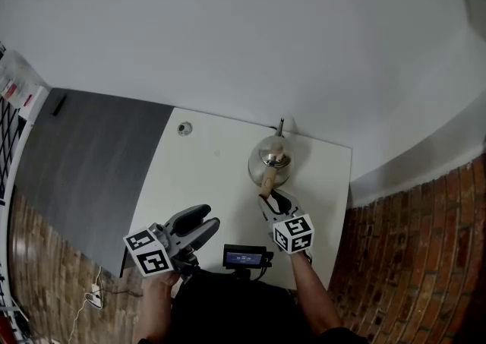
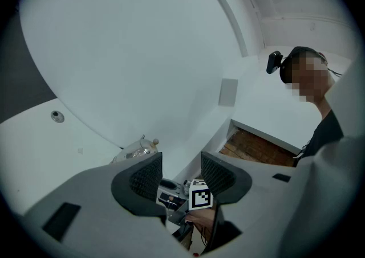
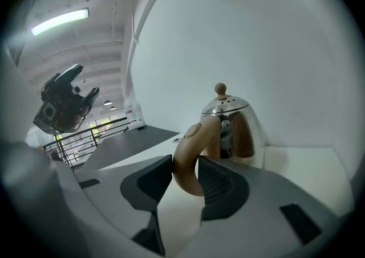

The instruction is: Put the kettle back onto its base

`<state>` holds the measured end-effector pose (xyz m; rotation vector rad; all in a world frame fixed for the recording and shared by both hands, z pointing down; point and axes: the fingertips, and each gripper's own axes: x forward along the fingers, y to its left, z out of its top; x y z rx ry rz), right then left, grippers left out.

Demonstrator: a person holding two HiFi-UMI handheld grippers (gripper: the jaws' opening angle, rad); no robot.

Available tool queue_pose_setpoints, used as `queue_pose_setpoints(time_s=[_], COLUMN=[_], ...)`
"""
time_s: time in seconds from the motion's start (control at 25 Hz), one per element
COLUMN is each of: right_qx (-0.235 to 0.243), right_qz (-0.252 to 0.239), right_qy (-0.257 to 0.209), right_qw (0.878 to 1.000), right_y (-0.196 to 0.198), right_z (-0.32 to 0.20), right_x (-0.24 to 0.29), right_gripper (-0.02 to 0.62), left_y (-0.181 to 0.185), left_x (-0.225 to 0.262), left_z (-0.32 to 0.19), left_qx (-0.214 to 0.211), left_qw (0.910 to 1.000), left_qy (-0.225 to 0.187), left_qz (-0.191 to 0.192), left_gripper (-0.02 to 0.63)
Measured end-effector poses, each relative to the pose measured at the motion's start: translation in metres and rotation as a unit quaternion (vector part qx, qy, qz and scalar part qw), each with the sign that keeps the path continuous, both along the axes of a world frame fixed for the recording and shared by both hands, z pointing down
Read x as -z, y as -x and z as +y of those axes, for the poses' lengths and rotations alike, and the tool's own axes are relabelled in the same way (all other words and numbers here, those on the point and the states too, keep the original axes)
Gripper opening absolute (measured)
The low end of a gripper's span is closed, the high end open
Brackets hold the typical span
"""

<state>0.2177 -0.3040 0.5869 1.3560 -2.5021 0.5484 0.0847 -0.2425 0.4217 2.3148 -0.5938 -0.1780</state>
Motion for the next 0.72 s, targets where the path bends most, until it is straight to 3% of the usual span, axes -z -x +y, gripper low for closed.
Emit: queue_pose_setpoints(time_s=[0.28, 0.6, 0.72], right_qx=[0.005, -0.085, -0.115], right_qz=[0.027, -0.032, -0.051], right_qy=[-0.011, 0.000, 0.007], right_qw=[1.000, 0.996, 0.992], right_y=[-0.002, -0.041, -0.057], right_z=[0.002, 0.020, 0.041], right_x=[-0.003, 0.003, 0.007], right_gripper=[0.143, 0.143, 0.143], left_y=[0.017, 0.059, 0.071], left_x=[-0.003, -0.007, 0.000], left_z=[0.018, 0.047, 0.048], left_qx=[0.037, 0.082, 0.077], left_qw=[0.9992, 0.9957, 0.9965], left_qy=[0.008, 0.025, 0.015], left_qz=[-0.015, -0.036, -0.031], left_gripper=[0.213, 0.213, 0.213])
